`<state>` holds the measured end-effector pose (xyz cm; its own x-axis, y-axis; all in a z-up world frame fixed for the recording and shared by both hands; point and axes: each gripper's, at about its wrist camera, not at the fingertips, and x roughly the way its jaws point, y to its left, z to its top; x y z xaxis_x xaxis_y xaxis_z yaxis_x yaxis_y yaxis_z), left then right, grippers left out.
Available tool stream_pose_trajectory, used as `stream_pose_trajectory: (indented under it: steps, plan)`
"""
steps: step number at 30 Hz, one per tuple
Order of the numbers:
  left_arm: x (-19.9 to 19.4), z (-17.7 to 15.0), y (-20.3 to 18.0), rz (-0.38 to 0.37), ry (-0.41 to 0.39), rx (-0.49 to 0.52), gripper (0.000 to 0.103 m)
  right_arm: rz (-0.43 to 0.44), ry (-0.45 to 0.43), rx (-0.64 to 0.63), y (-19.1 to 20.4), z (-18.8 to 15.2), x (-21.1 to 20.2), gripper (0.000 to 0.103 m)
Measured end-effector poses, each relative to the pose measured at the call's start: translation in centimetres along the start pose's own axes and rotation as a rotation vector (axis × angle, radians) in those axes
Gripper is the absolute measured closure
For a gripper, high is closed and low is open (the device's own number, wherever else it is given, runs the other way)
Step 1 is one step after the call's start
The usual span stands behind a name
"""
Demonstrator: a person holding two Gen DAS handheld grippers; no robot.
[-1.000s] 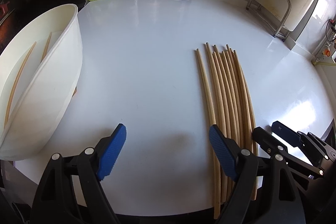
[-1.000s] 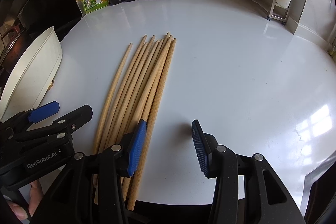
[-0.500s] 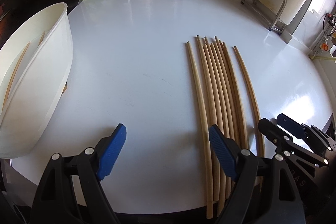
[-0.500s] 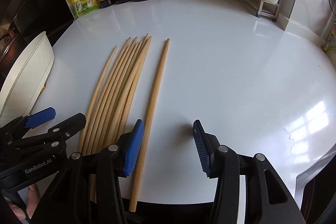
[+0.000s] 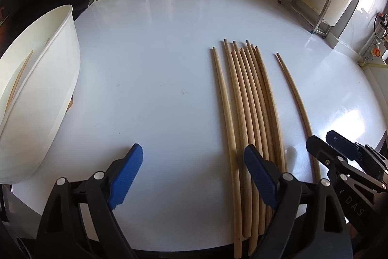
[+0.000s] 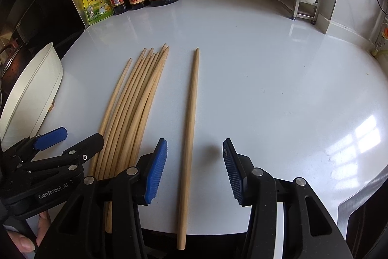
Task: Organize utensils
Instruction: 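Close the left tool on one chopstick while the right tool grasps another, then carry both chopsticks into the white basin and open both tools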
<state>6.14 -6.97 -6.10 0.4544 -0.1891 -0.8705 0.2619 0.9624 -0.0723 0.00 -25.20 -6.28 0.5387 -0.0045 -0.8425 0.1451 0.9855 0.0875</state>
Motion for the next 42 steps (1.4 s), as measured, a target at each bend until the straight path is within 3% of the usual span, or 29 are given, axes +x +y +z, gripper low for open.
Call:
stream_pose_trajectory:
  steps: [12, 19, 24, 25, 29, 42]
  plan:
    - [0.2, 0.2, 0.4, 0.036, -0.008, -0.012, 0.019, -0.103, -0.023, -0.037, 0.2, -0.2, 0.7, 0.057]
    - [0.5, 0.2, -0.4, 0.075, -0.017, 0.016, 0.021, -0.094, -0.037, -0.053, 0.6, -0.4, 0.8, 0.057]
    - [0.1, 0.4, -1.4, 0.047, -0.028, 0.049, 0.051, -0.088, -0.048, -0.070, 0.9, -0.3, 0.9, 0.063]
    - [0.1, 0.4, -1.7, 0.041, -0.028, 0.053, 0.061, -0.087, -0.050, -0.074, 1.1, -0.3, 0.9, 0.065]
    - [0.0, 0.3, -2.4, 0.004, -0.018, 0.061, 0.096, -0.087, -0.052, -0.108, 1.8, -0.4, 0.9, 0.094]
    - [-1.5, -0.1, -1.7, -0.074, 0.018, 0.034, 0.096, 0.024, -0.061, -0.004, 0.3, -0.1, -0.5, 0.097]
